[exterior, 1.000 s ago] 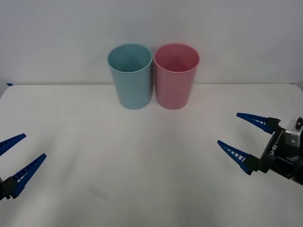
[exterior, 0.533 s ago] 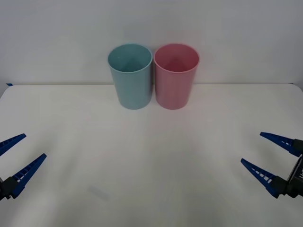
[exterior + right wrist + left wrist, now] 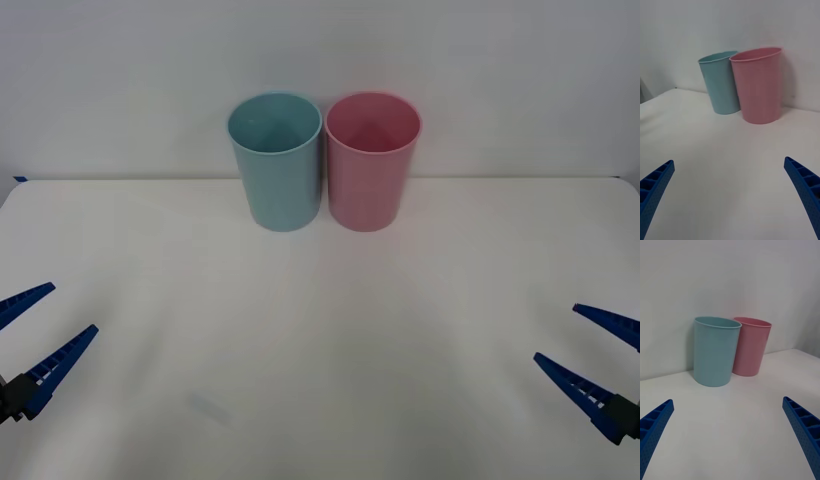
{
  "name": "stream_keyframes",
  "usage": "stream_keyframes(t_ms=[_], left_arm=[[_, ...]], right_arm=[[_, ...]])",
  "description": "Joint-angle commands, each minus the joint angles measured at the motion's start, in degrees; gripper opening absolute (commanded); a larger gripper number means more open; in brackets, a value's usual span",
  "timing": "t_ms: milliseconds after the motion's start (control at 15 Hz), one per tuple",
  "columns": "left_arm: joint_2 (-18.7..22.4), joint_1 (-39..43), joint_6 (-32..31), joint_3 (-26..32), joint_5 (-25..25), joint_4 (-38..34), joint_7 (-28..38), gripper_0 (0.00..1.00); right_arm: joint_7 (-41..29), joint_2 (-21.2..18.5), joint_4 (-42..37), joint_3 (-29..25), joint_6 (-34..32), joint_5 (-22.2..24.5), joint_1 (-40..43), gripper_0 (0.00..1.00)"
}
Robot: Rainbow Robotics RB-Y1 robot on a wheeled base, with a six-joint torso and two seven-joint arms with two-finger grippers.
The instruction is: Grasp the object on the table and drop it into the matching bin: aluminum can to the light blue bin, PET bottle to the pink bin.
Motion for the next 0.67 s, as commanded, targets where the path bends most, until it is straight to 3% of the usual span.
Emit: stream_keyframes(t_ms=[67, 667], left_arm=[[0.0, 0.0, 0.0, 0.0, 0.0, 0.0, 0.0, 1.0], [0.0, 0.0, 0.0, 0.0, 0.0, 0.0, 0.0, 1.0]], right_arm=[[-0.4, 0.0, 0.0, -0.2, -0.7, -0.1, 0.1, 1.0], [-0.9, 0.0, 0.0, -0.2, -0.3, -0.1, 2.4, 1.0]])
